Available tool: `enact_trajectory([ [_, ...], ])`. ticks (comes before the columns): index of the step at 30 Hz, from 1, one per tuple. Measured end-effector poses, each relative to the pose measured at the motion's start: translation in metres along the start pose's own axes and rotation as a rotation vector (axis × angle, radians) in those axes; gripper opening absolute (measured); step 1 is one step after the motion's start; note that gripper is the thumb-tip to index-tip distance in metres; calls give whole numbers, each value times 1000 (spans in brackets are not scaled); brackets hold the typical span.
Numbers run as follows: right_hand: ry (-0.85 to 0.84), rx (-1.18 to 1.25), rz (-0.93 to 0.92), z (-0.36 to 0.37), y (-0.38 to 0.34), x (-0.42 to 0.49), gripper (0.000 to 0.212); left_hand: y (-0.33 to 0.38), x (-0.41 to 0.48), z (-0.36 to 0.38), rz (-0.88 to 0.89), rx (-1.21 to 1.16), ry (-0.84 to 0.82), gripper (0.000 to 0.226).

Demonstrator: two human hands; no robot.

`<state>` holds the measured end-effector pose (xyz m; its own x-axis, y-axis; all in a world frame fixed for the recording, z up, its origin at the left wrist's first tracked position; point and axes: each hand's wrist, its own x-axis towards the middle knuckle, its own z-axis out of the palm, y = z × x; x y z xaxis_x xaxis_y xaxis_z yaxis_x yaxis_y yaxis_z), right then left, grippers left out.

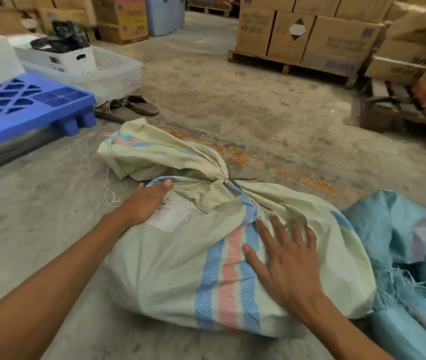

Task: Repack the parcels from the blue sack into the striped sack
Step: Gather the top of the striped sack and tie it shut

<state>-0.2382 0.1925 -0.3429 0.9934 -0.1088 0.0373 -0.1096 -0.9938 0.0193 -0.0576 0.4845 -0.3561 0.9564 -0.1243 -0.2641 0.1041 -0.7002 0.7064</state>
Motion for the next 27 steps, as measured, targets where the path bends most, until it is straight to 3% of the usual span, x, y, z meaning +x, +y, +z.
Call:
enact_trajectory([
  [4,7,55,-62,4,-11,26,75,-1,-48,-1,103,-113,58,47],
  [9,61,515,32,-11,-30,28,70,-10,-114,-3,140,121,87,101],
  [14,-40,135,-42,-3,-37,-5,85,-31,-152,12,104,241,115,128],
  [18,-143,117,-62,-6,-33,2,85,-23,-148,4,66,296,67,132],
  [21,-266,253,-140,-29,-21,8,82,-8,-151,6,55,349,92,120],
  [24,-37,508,-191,-67,16,-7,66,32,-148,23,119,263,260,110],
  [27,247,385,-155,-102,91,-35,51,109,-149,60,275,197,248,94],
])
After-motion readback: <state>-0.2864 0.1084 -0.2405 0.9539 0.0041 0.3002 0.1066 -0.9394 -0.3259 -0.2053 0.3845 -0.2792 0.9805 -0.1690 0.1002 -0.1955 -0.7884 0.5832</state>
